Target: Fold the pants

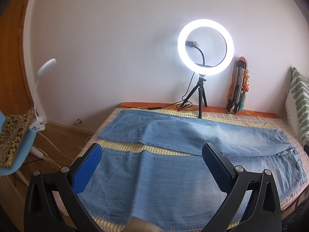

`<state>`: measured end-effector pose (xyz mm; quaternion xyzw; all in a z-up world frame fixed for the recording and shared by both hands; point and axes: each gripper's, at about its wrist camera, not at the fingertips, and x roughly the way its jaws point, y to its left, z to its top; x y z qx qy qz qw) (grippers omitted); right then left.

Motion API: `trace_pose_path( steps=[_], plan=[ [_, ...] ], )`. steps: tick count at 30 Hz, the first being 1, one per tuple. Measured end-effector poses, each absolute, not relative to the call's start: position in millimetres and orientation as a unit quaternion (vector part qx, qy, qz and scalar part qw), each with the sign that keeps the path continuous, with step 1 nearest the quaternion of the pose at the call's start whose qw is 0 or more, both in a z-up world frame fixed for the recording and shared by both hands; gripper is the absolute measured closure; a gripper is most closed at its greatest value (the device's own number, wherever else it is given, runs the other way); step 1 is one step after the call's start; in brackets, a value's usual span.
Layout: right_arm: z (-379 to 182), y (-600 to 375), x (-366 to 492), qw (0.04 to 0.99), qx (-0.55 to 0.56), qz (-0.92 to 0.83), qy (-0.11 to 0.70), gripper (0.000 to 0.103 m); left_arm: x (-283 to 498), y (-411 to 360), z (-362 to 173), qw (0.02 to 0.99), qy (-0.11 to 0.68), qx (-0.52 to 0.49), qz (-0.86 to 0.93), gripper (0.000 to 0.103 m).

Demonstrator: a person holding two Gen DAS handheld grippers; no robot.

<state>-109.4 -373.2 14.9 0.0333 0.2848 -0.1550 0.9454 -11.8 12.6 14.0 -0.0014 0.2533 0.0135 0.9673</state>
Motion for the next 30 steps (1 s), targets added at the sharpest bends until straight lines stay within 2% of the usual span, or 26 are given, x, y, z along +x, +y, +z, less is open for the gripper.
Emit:
trace_pose_path(
  steps=[30],
  plan=[
    [16, -367, -84, 0.949, 0.014, -0.132, 0.287, 0.000, 8, 29, 5, 0.962, 0.271, 0.013, 0.026, 0.000]
  ],
)
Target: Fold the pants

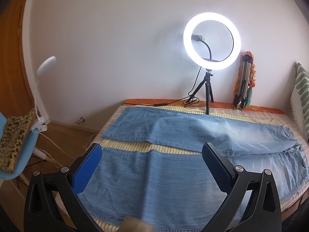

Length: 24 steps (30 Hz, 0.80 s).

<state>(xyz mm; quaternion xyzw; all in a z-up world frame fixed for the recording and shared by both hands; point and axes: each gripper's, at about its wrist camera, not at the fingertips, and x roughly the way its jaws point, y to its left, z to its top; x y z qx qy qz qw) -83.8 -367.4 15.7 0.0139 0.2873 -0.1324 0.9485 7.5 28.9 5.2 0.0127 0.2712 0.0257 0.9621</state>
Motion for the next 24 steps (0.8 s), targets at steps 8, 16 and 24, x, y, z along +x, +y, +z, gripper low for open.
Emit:
trace_pose_path(
  steps=[8, 16, 24],
  plan=[
    [21, -368, -40, 0.950, 0.002, -0.083, 0.300, 0.000, 40, 64, 0, 0.951, 0.307, -0.001, 0.025, 0.000],
    [20, -365, 31, 0.952, -0.012, -0.004, 0.305, 0.000, 77, 76, 24, 0.953, 0.295, 0.053, 0.031, 0.000],
    [8, -343, 112, 0.937, -0.058, 0.076, 0.335, 0.002, 126, 76, 77, 0.954, 0.289, 0.082, 0.007, 0.000]
  ],
)
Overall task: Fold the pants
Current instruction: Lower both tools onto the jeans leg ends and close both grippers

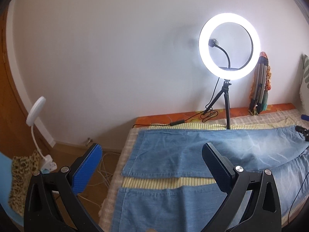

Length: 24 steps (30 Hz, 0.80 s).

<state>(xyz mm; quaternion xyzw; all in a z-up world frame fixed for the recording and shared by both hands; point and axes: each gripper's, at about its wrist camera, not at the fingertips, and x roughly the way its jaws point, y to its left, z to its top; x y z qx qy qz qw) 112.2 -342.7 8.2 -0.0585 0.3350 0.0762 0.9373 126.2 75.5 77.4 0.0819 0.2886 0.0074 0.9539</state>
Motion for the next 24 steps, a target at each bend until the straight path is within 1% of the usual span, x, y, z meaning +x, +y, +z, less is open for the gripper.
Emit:
trace_pose_path(
  steps=[1, 2, 4, 6, 7, 8, 9, 10, 12, 15, 21, 24],
  plan=[
    [4, -337, 123, 0.932, -0.073, 0.094, 0.342, 0.002, 132, 74, 80, 0.953, 0.292, 0.079, 0.002, 0.001],
    [1, -331, 131, 0.928, -0.087, 0.105, 0.347, 0.007, 139, 73, 82, 0.953, 0.295, 0.073, -0.002, 0.001],
    [-8, -322, 150, 0.918, -0.109, 0.122, 0.361, 0.012, 152, 69, 80, 0.951, 0.304, 0.064, -0.013, 0.001],
    [-20, -313, 172, 0.904, -0.120, 0.153, 0.380, 0.023, 162, 64, 74, 0.948, 0.312, 0.063, -0.018, 0.003],
    [-27, -309, 183, 0.897, -0.121, 0.167, 0.390, 0.025, 167, 61, 69, 0.946, 0.318, 0.062, -0.022, 0.006],
    [-33, -307, 193, 0.892, -0.117, 0.180, 0.397, 0.030, 173, 58, 61, 0.943, 0.326, 0.059, -0.027, 0.008],
    [-38, -305, 202, 0.887, -0.112, 0.193, 0.405, 0.035, 178, 55, 55, 0.940, 0.334, 0.057, -0.031, 0.009],
    [-45, -303, 212, 0.880, -0.107, 0.205, 0.414, 0.038, 184, 52, 46, 0.937, 0.343, 0.053, -0.038, 0.010],
    [-59, -297, 233, 0.867, -0.092, 0.228, 0.433, 0.047, 196, 47, 30, 0.931, 0.360, 0.051, -0.043, 0.014],
    [-78, -290, 258, 0.851, -0.074, 0.253, 0.453, 0.049, 216, 42, 3, 0.921, 0.384, 0.038, -0.053, 0.022],
    [-109, -279, 293, 0.832, -0.085, 0.270, 0.476, 0.049, 254, 33, -49, 0.904, 0.421, 0.021, -0.069, 0.030],
    [-118, -281, 308, 0.826, -0.073, 0.280, 0.483, 0.049, 274, 32, -77, 0.892, 0.445, 0.011, -0.075, 0.035]
  ],
)
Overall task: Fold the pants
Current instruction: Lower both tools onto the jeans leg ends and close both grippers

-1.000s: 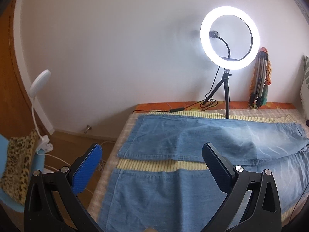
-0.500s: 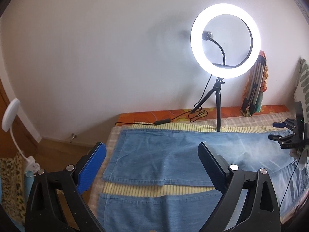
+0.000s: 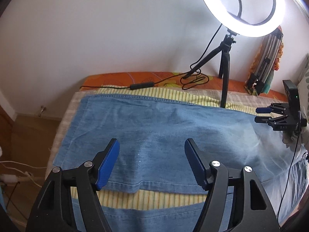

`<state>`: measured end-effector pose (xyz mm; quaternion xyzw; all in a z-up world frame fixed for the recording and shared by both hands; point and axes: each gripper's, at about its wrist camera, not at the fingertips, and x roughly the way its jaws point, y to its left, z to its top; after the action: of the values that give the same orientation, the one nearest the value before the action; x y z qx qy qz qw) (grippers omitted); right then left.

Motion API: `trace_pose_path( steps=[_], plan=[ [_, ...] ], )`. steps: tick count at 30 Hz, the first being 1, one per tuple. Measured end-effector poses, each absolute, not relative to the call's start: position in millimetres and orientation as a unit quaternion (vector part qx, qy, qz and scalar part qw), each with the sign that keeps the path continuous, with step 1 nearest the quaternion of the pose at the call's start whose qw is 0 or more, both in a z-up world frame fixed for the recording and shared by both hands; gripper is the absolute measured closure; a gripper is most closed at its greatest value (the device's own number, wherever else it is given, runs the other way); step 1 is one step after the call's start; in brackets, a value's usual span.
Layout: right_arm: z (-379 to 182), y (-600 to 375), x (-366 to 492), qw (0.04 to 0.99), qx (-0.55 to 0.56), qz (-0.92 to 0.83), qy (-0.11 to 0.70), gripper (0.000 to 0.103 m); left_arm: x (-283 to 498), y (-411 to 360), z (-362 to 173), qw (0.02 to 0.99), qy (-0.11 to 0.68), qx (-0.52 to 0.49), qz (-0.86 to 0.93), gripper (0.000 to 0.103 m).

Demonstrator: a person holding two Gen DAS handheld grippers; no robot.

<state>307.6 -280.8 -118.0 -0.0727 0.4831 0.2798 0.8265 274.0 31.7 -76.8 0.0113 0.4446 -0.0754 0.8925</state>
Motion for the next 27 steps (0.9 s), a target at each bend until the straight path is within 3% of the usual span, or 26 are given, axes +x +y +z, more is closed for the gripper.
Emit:
trace_pose_path(
  steps=[3, 11, 17, 19, 21, 24, 27],
  plan=[
    [-125, -283, 319, 0.823, -0.066, 0.284, 0.488, 0.049, 288, 32, -99, 0.885, 0.459, 0.013, -0.078, 0.041],
    [-137, -272, 327, 0.801, -0.067, 0.324, 0.500, 0.049, 311, 47, -152, 0.862, 0.501, -0.018, -0.072, 0.043],
    [-143, -256, 325, 0.801, -0.098, 0.318, 0.498, 0.049, 311, 47, -163, 0.864, 0.498, -0.008, -0.073, 0.043],
    [-142, -251, 323, 0.805, -0.105, 0.307, 0.496, 0.060, 310, 46, -163, 0.866, 0.495, -0.005, -0.074, 0.043],
    [-140, -245, 319, 0.808, -0.117, 0.296, 0.495, 0.087, 310, 47, -163, 0.866, 0.494, -0.004, -0.077, 0.043],
    [-135, -240, 311, 0.817, -0.135, 0.278, 0.486, 0.095, 312, 50, -162, 0.865, 0.495, -0.011, -0.083, 0.041],
    [-121, -241, 304, 0.833, -0.132, 0.262, 0.468, 0.096, 312, 57, -158, 0.862, 0.498, -0.033, -0.087, 0.037]
  ],
)
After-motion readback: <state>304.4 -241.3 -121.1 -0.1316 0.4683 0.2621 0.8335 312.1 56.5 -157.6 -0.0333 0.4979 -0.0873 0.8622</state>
